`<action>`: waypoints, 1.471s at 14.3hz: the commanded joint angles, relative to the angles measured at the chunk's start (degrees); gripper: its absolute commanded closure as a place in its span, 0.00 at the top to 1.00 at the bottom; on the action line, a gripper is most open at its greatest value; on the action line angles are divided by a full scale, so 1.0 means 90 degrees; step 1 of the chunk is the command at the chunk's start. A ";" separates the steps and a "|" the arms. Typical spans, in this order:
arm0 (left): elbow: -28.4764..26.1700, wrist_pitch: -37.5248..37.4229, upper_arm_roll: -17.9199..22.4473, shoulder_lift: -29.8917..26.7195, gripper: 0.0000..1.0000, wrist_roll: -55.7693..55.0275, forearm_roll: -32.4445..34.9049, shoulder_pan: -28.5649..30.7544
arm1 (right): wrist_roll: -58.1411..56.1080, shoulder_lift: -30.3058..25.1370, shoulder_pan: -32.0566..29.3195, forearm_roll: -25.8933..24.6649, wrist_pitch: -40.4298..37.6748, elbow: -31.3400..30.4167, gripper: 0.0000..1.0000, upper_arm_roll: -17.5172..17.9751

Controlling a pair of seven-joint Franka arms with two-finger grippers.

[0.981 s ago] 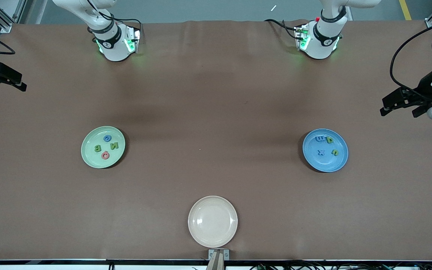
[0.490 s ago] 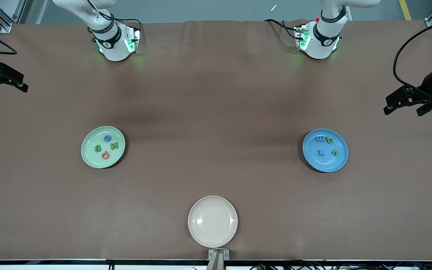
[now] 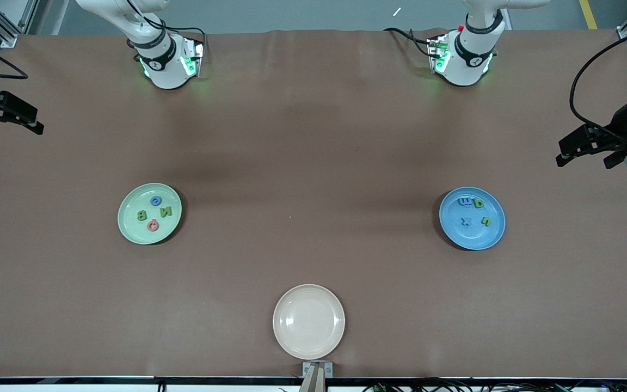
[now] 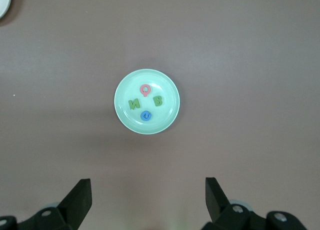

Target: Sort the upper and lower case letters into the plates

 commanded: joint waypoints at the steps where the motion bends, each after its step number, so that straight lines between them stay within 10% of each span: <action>1: -0.0108 0.0031 -0.0139 -0.0125 1.00 0.0080 0.0127 0.0122 | 0.0000 -0.0203 0.0032 0.0040 0.0126 -0.0190 1.00 -0.0005; 21: 0.0771 -0.0807 -0.0198 -0.0095 1.00 0.0021 0.0108 0.0093 | -0.0049 -0.0213 -0.0066 -0.0077 0.0096 -0.0161 1.00 -0.0015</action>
